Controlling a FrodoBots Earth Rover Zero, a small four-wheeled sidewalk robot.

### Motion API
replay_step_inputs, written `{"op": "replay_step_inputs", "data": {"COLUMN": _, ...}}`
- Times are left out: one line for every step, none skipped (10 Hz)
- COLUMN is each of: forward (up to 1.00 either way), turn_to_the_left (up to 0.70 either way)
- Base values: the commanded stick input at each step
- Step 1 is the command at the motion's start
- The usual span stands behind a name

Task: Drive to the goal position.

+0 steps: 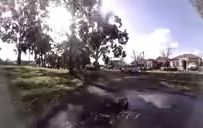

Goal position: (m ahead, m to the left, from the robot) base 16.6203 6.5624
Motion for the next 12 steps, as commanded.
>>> {"op": "replay_step_inputs", "data": {"forward": 0.7, "turn_to_the_left": 0.0}}
{"op": "replay_step_inputs", "data": {"forward": 0.7, "turn_to_the_left": 0.0}}
{"op": "replay_step_inputs", "data": {"forward": 0.7, "turn_to_the_left": 0.0}}
{"op": "replay_step_inputs", "data": {"forward": 0.7, "turn_to_the_left": 0.0}}
{"op": "replay_step_inputs", "data": {"forward": 0.85, "turn_to_the_left": 0.0}}
{"op": "replay_step_inputs", "data": {"forward": 0.85, "turn_to_the_left": 0.0}}
{"op": "replay_step_inputs", "data": {"forward": 0.85, "turn_to_the_left": 0.0}}
{"op": "replay_step_inputs", "data": {"forward": 1.0, "turn_to_the_left": 0.0}}
{"op": "replay_step_inputs", "data": {"forward": 1.0, "turn_to_the_left": 0.0}}
{"op": "replay_step_inputs", "data": {"forward": 1.0, "turn_to_the_left": 0.0}}
{"op": "replay_step_inputs", "data": {"forward": 1.0, "turn_to_the_left": -0.4}}
{"op": "replay_step_inputs", "data": {"forward": 1.0, "turn_to_the_left": -0.4}}
